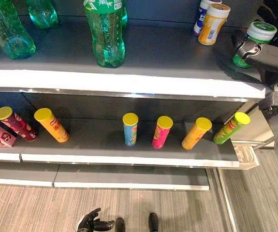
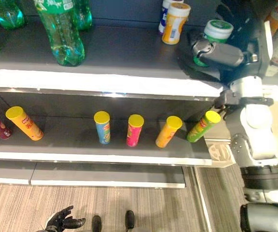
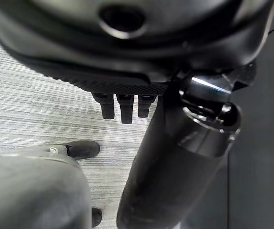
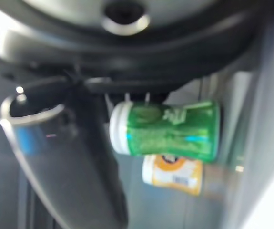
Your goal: Put the goods on the table back onto the shelves and tidy them up.
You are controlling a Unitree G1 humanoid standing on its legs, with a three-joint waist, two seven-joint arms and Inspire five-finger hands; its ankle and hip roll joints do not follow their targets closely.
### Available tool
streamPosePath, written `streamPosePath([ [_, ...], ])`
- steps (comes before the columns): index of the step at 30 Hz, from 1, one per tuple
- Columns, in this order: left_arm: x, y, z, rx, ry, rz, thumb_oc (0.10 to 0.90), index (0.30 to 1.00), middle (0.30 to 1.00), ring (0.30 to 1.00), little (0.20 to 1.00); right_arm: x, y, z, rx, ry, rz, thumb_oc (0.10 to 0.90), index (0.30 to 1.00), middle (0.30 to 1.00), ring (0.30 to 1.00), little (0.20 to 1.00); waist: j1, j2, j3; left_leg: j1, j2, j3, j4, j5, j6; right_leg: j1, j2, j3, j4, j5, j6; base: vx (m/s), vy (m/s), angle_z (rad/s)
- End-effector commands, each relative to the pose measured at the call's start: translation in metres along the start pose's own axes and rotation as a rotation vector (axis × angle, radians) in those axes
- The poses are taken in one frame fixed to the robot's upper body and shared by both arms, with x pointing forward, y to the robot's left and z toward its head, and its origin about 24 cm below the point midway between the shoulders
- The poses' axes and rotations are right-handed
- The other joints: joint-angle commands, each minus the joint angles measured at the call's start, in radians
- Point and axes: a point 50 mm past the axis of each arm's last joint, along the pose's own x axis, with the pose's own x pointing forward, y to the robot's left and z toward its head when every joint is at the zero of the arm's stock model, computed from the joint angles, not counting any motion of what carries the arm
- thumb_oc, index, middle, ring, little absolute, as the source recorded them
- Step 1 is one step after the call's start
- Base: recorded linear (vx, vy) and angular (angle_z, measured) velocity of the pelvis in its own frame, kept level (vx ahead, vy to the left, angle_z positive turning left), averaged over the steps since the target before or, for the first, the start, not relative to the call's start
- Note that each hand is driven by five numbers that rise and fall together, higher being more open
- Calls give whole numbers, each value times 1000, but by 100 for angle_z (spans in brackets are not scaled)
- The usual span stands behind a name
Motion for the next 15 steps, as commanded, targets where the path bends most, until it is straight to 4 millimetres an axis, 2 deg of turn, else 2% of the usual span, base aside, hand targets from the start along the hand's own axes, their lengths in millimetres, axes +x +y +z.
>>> streamPosePath([
  [1,4,7,10,49,-15,36,800,900,900,900,900,-4,39,9,8,-102,99,800,900,900,900,900,22,-24,-54,3,2,-21,4,-82,-64,22,-130,3,11,-53,169,1,9,-5],
  [3,5,7,10,49,-15,38,800,900,900,900,900,-3,46,8,-4,-104,109,800,900,900,900,900,22,-22,-55,5,1,-19,4,-83,-63,23,-131,4,11,-52,168,3,8,-10],
  [6,7,5,17,50,-30,46,800,900,900,900,900,-2,64,3,-77,-109,131,800,900,900,900,900,20,-4,-57,16,-5,-16,4,-88,-58,27,-135,6,10,-54,167,1,-2,-12],
  [15,6,1,23,70,-65,26,800,900,900,900,900,-12,79,-10,-115,-78,144,800,900,900,900,900,9,36,-51,25,-12,-14,4,-90,-52,31,-138,14,12,-58,165,-1,-1,0],
])
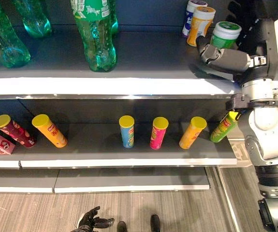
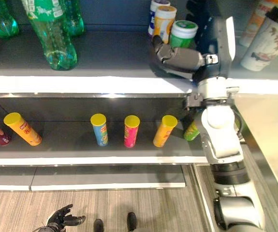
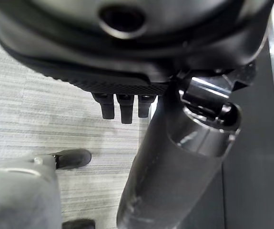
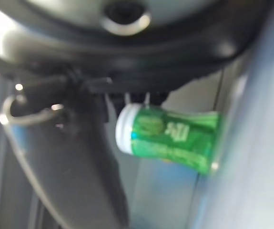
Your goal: Put the goods on the table back onto the shelves and tidy them up.
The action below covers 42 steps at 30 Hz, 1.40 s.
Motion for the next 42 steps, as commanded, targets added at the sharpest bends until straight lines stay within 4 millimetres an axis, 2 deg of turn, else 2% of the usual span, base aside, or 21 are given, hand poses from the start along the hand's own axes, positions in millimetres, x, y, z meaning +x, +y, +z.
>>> streamPosePath([
  [1,2,8,16,72,-64,16,800,900,900,900,900,-11,21,-2,29,4,65,800,900,900,900,900,14,-16,-36,1,-14,-34,4,-91,-52,16,-139,-9,12,-59,164,0,0,0],
  [11,-1,6,21,66,-104,-11,800,900,900,900,900,-11,21,-5,26,12,53,800,900,900,900,900,13,-2,-35,1,-14,-38,4,-88,-53,22,-140,-17,10,-62,161,0,0,0],
  [29,-9,-14,37,58,-199,-84,800,900,900,900,900,-24,33,-16,55,68,79,800,900,900,900,900,32,-25,-26,-14,-14,-49,5,-85,-45,15,-139,-25,12,-59,162,-2,1,1],
  [35,-10,-15,42,55,-220,-89,800,900,900,900,900,-24,39,-18,59,83,109,800,900,900,900,900,32,-25,-26,-11,-13,-48,4,-84,-47,20,-140,-30,10,-60,162,0,0,0],
  [42,-8,-11,39,51,-197,-69,800,900,900,900,900,-22,41,-20,56,91,118,800,900,900,900,900,35,-31,-24,-10,-12,-50,4,-85,-49,22,-140,-34,10,-60,160,0,0,0],
])
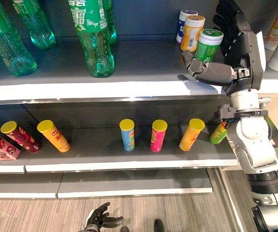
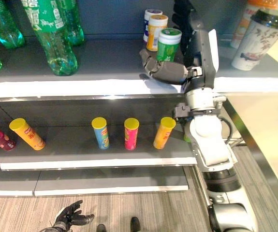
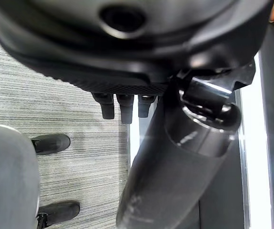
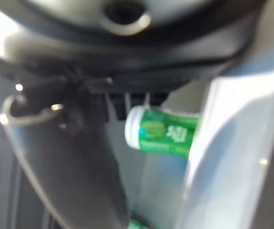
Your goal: Put the goods on the table back onto the shelves and tidy them up.
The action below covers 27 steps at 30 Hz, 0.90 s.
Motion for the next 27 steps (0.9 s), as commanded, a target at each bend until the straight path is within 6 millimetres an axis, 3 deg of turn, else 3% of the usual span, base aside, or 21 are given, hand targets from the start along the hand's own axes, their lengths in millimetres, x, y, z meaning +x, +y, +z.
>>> streamPosePath([
  [1,6,13,33,28,-116,28,800,900,900,900,900,-4,22,-12,41,55,76,800,900,900,900,900,52,-34,5,-6,-8,-35,5,-85,-49,22,-137,-23,16,-61,159,0,0,0],
  [13,5,15,32,22,-117,37,800,900,900,900,900,-3,22,-15,29,69,83,800,900,900,900,900,53,-29,6,-1,-10,-36,5,-89,-49,26,-138,-26,15,-62,159,0,0,0],
  [18,1,14,40,9,-164,24,800,900,900,900,900,4,9,1,-40,-13,31,800,900,900,900,900,57,-27,8,-4,-10,-38,5,-88,-47,26,-138,-26,16,-63,160,0,0,0],
  [21,-4,18,45,11,-208,29,800,900,900,900,900,11,-20,39,-165,-194,-61,800,900,900,900,900,54,-31,9,-7,-10,-43,6,-89,-44,22,-136,-26,17,-64,166,3,11,2],
  [27,-7,32,34,20,-176,47,800,900,900,900,900,8,-67,75,-207,-318,-159,800,900,900,900,900,54,-57,0,-16,-9,-44,8,-84,-45,13,-135,-25,17,-55,172,-4,15,6],
])
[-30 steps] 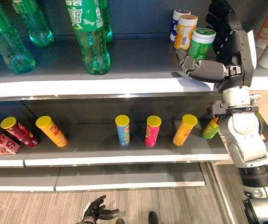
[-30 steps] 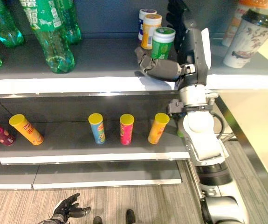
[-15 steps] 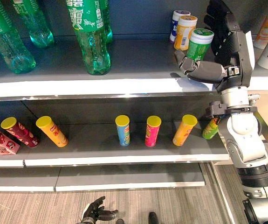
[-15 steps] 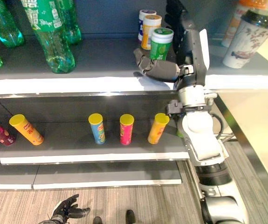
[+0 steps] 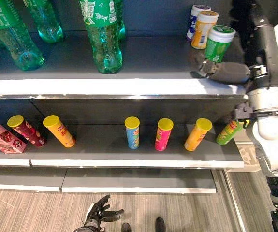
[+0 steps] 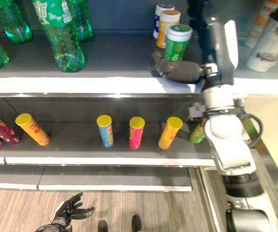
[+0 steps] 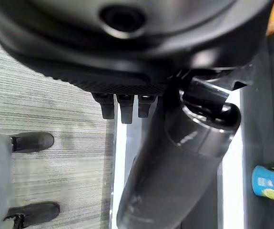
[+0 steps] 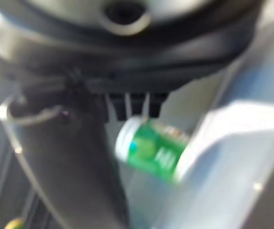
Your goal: Put the goods on the table back onto the shelves and tidy them up.
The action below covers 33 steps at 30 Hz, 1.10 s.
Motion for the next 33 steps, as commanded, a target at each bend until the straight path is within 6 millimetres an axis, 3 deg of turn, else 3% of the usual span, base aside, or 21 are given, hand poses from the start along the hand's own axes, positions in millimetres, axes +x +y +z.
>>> streamPosePath([
  [1,3,32,11,95,-62,67,800,900,900,900,900,20,-38,48,84,-285,-159,800,900,900,900,900,24,-67,-9,10,-2,-30,8,-86,-51,30,-128,-8,13,-60,176,-7,6,4],
  [2,4,32,2,113,-13,63,800,900,900,900,900,21,-53,58,87,-325,-204,800,900,900,900,900,22,-79,-11,8,0,-30,9,-88,-53,29,-126,-6,13,-60,178,0,0,0],
  [5,7,32,3,111,-8,67,800,900,900,900,900,20,-62,62,69,-345,-228,800,900,900,900,900,23,-87,-9,7,2,-28,10,-88,-54,27,-126,-5,13,-59,179,-9,-2,-2],
  [7,10,36,6,130,-6,80,800,900,900,900,900,17,-79,79,39,-428,-291,800,900,900,900,900,14,-108,-14,7,6,-24,9,-91,-57,22,-124,2,13,-56,182,-4,-3,-4],
  [8,10,36,7,131,-7,80,800,900,900,900,900,17,-79,79,38,-428,-292,800,900,900,900,900,16,-108,-13,8,6,-23,9,-91,-57,22,-124,3,14,-56,182,40,0,-3],
  [9,12,44,-13,166,116,106,800,900,900,900,900,14,-83,82,33,-451,-324,800,900,900,900,900,13,-114,-17,19,11,-20,7,-104,-58,28,-121,7,14,-66,184,56,4,-5],
  [13,19,55,4,118,70,191,800,900,900,900,900,4,-88,91,56,-524,-349,800,900,900,900,900,-14,-125,-39,38,11,-2,5,-115,-56,31,-120,27,15,-61,185,47,11,-7],
  [18,19,55,1,123,81,190,800,900,900,900,900,-9,-94,101,44,-596,-377,800,900,900,900,900,-23,-128,-46,48,8,15,4,-116,-54,27,-121,41,16,-54,188,29,30,-21],
  [19,20,53,3,121,67,183,800,900,900,900,900,-17,-99,110,0,-647,-405,800,900,900,900,900,-42,-122,-51,54,5,20,4,-123,-51,24,-123,52,17,-51,191,25,32,-12],
  [26,19,54,2,136,63,178,800,900,900,900,900,-37,-112,109,-40,-650,-494,800,900,900,900,900,-68,-110,-49,59,-2,47,6,-132,-37,-7,-120,108,21,-29,204,1,42,-20],
  [29,18,55,1,144,65,168,800,900,900,900,900,-49,-121,101,-62,-607,-550,800,900,900,900,900,-102,-94,-36,63,-2,68,7,-144,-28,-38,-111,149,35,-15,216,-32,57,-50],
  [30,17,60,2,157,62,172,800,900,900,900,900,-55,-126,92,-52,-557,-584,800,900,900,900,900,-118,-88,-13,60,11,107,11,-138,-29,-80,-92,169,53,25,216,-54,20,-76],
  [33,17,65,6,193,55,168,800,900,900,900,900,-67,-137,77,-88,-457,-633,800,900,900,900,900,-142,-76,-3,54,27,155,12,-140,-34,-99,-96,140,46,36,216,-82,-5,-94],
])
